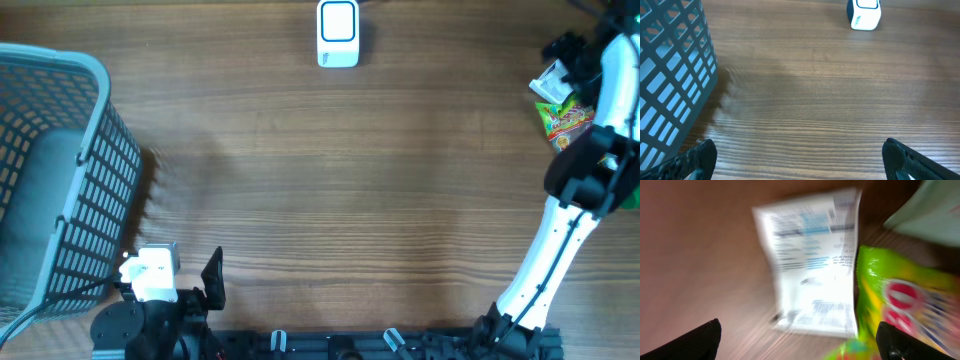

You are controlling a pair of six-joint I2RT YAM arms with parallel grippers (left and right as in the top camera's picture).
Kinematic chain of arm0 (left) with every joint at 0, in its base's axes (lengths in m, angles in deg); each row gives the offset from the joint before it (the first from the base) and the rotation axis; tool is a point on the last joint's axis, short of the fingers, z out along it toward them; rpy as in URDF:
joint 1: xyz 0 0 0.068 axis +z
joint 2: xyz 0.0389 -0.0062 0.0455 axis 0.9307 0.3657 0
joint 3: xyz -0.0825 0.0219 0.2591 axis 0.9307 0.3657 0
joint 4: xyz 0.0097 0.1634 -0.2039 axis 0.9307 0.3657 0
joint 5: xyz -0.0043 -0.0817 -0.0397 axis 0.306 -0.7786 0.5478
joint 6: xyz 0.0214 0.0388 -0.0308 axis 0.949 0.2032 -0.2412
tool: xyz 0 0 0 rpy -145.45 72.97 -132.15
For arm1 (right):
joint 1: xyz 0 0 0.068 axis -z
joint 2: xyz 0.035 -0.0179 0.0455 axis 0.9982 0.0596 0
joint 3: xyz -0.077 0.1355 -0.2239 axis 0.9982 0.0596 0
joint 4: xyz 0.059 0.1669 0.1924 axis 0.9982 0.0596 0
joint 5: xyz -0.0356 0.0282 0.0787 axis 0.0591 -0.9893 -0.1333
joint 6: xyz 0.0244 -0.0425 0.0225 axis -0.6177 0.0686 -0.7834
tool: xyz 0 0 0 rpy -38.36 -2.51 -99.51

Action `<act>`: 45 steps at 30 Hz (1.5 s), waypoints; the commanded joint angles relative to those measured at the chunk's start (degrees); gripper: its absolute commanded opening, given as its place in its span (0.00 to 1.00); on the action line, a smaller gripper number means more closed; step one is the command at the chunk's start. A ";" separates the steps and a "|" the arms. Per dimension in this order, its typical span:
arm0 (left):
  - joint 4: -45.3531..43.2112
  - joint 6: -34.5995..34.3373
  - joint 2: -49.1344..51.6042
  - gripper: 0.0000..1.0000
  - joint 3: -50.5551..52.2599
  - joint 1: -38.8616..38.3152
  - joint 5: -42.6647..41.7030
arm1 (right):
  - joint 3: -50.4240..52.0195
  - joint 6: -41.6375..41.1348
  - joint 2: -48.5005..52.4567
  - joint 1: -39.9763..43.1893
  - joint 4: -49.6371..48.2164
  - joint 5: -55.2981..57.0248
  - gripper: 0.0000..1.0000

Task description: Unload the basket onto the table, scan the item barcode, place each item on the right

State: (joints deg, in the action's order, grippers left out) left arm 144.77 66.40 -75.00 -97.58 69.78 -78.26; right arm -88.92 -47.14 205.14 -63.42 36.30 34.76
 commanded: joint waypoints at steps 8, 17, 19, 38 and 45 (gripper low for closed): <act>-0.15 -0.74 -0.04 1.00 0.20 0.15 -0.70 | -1.14 12.50 -45.46 -2.97 20.55 -10.03 1.00; -0.15 -0.76 -0.04 1.00 0.20 0.15 -0.70 | -1.07 12.52 -70.93 -2.95 21.64 -9.35 1.00; -0.15 -0.74 -0.04 1.00 0.20 0.15 -0.72 | -1.07 12.55 -74.40 -2.95 21.62 -9.35 1.00; -0.15 -0.76 -0.04 1.00 0.17 0.15 -0.72 | 71.41 22.95 -119.30 -16.28 -32.83 -9.62 1.00; -0.15 -0.76 -0.04 1.00 0.20 0.15 -0.72 | 114.09 15.17 -138.40 -16.90 -62.51 -9.75 1.00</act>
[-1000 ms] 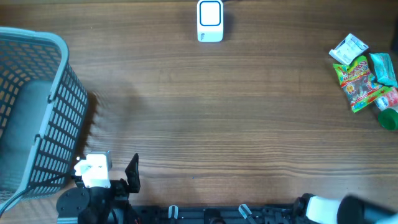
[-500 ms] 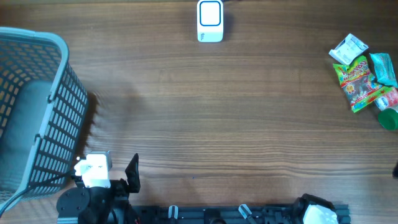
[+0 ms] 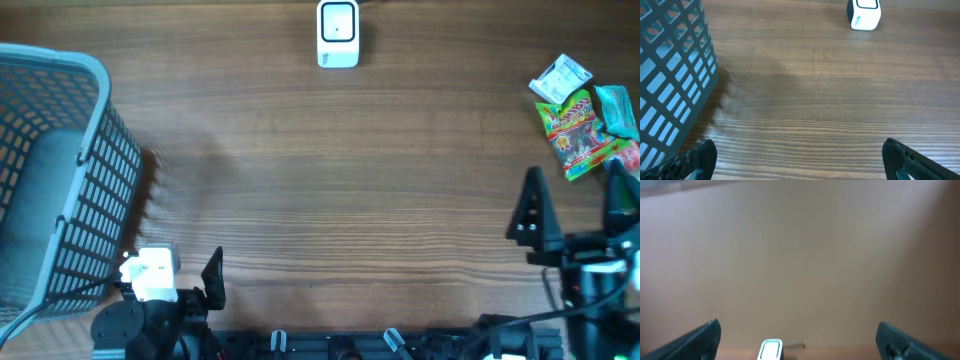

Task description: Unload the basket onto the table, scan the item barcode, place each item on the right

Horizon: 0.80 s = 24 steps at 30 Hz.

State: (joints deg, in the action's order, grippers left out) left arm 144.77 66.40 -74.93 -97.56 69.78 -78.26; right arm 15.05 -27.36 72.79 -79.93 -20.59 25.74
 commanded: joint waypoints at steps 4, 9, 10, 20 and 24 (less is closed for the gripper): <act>-0.15 -0.76 -0.11 1.00 0.17 0.15 -0.70 | 25.88 -8.79 -14.78 -1.09 -16.35 1.77 1.00; -0.15 -0.76 -0.11 1.00 0.17 0.15 -0.70 | 35.56 -8.63 -14.60 -3.32 -21.07 6.99 1.00; -0.15 -0.76 -0.11 1.00 0.17 0.15 -0.70 | 37.22 -8.74 -14.60 -3.32 -21.90 7.13 1.00; -0.15 -0.76 -0.11 1.00 0.17 0.15 -0.70 | 43.19 -5.51 -14.62 -3.34 -13.75 10.29 1.00; -0.15 -0.76 -0.11 1.00 0.15 0.15 -0.70 | 43.19 -5.60 -14.58 -3.32 -13.77 10.29 1.00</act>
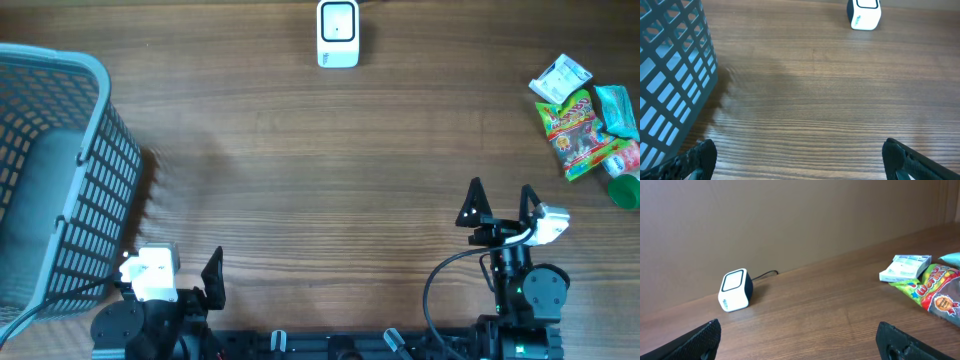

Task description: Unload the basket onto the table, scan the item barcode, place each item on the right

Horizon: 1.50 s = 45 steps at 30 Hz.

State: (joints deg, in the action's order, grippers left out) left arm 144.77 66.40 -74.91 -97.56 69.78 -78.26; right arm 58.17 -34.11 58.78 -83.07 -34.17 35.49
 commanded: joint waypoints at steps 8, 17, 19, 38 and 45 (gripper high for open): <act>-0.15 -0.76 -0.13 1.00 0.17 0.15 -0.72 | 0.07 1.16 -0.57 -0.17 -0.20 0.55 1.00; -11.80 -0.13 -0.15 1.00 4.55 0.09 -0.04 | 0.07 1.14 -0.57 -0.17 -0.17 0.55 1.00; -22.60 -0.15 -0.15 1.00 11.04 0.09 -2.60 | 0.07 1.16 -0.57 -0.17 -0.20 0.55 1.00; -57.88 -17.68 -3.34 1.00 36.33 -0.50 8.76 | 0.07 1.14 -0.57 -0.17 -0.20 0.55 1.00; -57.70 -8.55 -3.37 1.00 36.33 -0.50 8.98 | 0.07 1.14 -0.57 -0.17 -0.20 0.55 1.00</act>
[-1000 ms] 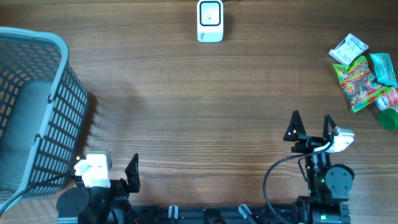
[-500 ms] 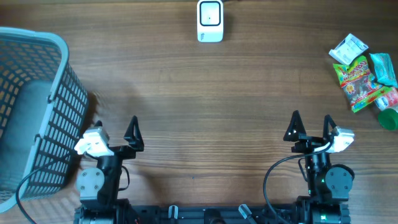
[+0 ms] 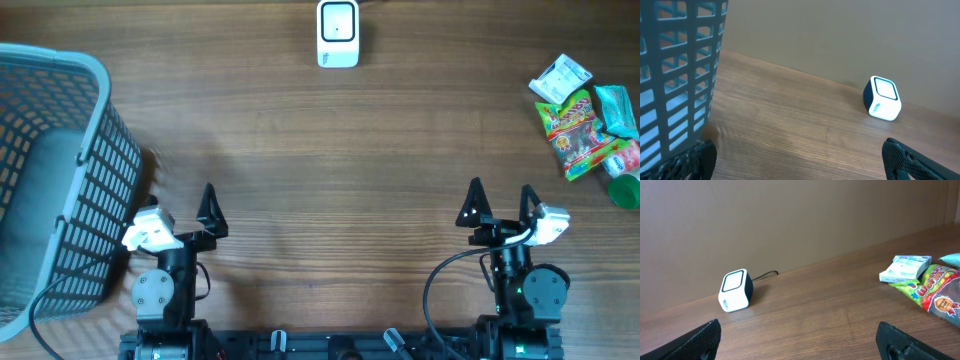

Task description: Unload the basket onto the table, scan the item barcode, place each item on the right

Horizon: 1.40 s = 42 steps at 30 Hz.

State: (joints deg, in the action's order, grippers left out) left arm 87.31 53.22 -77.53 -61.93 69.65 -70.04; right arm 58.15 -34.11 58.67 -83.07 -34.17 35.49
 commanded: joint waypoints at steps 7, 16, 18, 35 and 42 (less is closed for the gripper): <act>0.11 9.14 -0.76 1.00 0.70 -0.37 -2.27 | 0.09 1.14 -0.46 -0.17 -0.17 0.55 1.00; 0.07 11.87 -1.25 1.00 0.70 -0.31 -4.20 | 0.09 1.14 -0.46 -0.17 -0.17 0.55 1.00; 0.04 11.87 -1.25 1.00 0.70 -0.31 -4.20 | 0.09 1.14 -0.46 -0.17 -0.17 0.52 1.00; 0.02 11.87 -1.25 1.00 0.70 -0.31 -4.20 | 0.07 16.52 2.86 -0.17 -0.20 -0.24 1.00; 0.02 11.85 -1.16 1.00 0.70 -0.13 -4.20 | 0.07 16.63 2.93 -0.17 -0.26 -0.79 1.00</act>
State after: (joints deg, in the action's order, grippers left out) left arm 87.55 63.97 -78.12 -61.93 69.65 -73.56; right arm 58.17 -18.81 61.32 -83.07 -34.17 35.66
